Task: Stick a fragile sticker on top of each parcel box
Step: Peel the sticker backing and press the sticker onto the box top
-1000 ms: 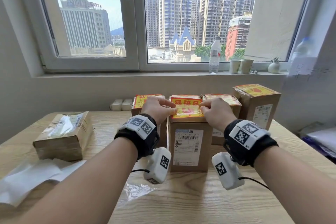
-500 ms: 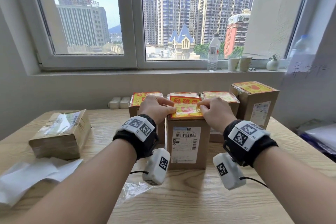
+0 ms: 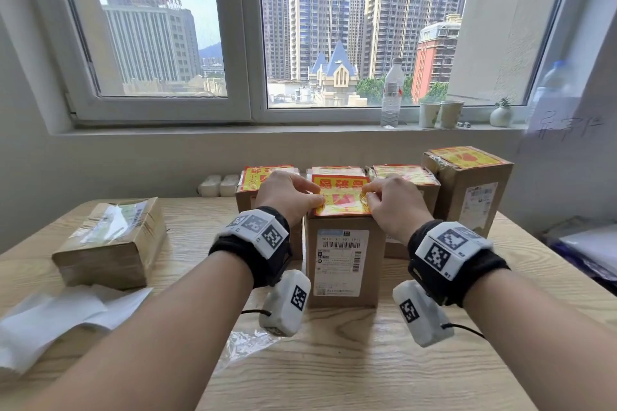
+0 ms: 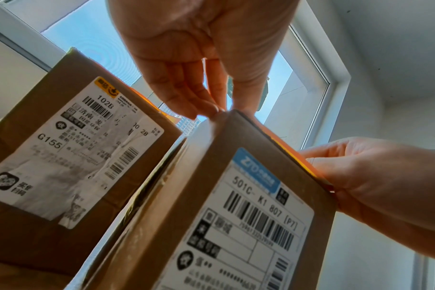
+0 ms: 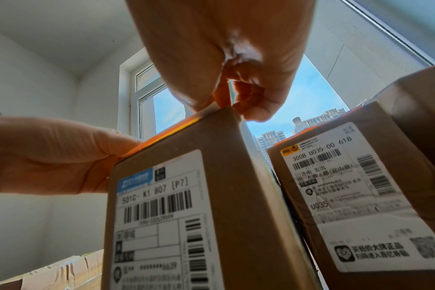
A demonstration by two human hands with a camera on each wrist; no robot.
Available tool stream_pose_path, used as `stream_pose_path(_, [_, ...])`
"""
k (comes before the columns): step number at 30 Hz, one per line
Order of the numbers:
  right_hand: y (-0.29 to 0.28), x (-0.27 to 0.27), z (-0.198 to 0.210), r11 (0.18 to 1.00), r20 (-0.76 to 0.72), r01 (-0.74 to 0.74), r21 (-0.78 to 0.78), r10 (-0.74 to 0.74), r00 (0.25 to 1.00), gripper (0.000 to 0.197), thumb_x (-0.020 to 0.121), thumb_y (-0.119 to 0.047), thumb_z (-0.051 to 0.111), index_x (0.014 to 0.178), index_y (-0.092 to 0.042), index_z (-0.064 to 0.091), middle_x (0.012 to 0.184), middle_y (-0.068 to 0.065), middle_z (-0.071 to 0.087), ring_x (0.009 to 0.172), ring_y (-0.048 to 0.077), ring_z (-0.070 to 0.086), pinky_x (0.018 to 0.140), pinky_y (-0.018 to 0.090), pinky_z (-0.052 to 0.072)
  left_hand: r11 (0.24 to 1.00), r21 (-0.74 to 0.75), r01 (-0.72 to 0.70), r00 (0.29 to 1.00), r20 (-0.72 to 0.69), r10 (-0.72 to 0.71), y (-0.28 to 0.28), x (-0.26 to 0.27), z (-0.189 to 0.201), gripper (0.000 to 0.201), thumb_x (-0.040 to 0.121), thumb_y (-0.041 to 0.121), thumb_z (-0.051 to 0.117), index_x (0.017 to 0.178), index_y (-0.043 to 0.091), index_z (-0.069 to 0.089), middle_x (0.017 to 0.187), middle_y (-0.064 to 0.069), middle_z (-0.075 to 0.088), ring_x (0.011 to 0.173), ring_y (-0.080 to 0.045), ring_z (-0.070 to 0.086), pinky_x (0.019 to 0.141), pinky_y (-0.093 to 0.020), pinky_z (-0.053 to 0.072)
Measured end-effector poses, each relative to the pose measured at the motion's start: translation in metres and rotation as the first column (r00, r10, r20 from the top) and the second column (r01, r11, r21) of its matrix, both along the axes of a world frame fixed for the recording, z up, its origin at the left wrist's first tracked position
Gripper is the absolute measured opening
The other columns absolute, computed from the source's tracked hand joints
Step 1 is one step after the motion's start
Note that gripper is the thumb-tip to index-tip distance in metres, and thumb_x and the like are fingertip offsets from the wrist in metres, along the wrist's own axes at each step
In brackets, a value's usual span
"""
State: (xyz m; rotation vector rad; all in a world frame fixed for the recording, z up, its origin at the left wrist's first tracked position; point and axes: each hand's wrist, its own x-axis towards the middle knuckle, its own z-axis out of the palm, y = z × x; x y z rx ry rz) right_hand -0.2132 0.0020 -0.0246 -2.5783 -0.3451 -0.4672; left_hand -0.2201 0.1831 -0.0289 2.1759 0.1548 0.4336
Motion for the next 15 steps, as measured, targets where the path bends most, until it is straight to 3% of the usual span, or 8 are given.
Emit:
stream_pose_path(6, [0.0011,-0.0021,0.0023,0.999,-0.01,0.008,-0.032,-0.008,1.0,0.033,0.098,-0.022,0.046,0.124,-0.014,0.063,0.128,0.008,0.055,0.117,0.023,0.052,0.097,0.032,0.039,0.994,0.105,-0.014,1.0,0.025,0.012,-0.0029,-0.0035,0.0037,0.017,0.073,0.033,0.077,0.089,0.026,0.076,0.092,0.008,0.07,0.087,-0.008,0.061,0.078,-0.029,0.054])
stream_pose_path(11, [-0.0004,-0.0018,0.0017,0.999,-0.049,0.013,-0.031,-0.014,0.999,0.032,0.097,-0.023,0.046,0.123,-0.016,0.064,0.127,0.008,0.051,0.113,0.023,0.052,0.091,0.027,0.038,0.995,0.102,-0.016,1.0,0.002,0.016,-0.0028,-0.0041,0.0035,0.015,0.074,0.033,0.077,0.087,0.025,0.076,0.094,0.008,0.065,0.092,-0.01,0.058,0.083,-0.032,0.054])
stream_pose_path(15, [-0.0043,0.0007,-0.0003,0.999,-0.046,0.04,0.028,-0.039,0.998,0.031,0.096,-0.028,0.048,0.121,-0.022,0.065,0.122,0.007,0.048,0.11,0.023,0.052,0.097,0.033,0.042,0.994,0.107,-0.014,1.0,-0.023,0.017,0.0,-0.0029,0.0041,0.017,0.071,0.038,0.077,0.086,0.031,0.073,0.101,0.007,0.064,0.097,-0.012,0.058,0.087,-0.036,0.053])
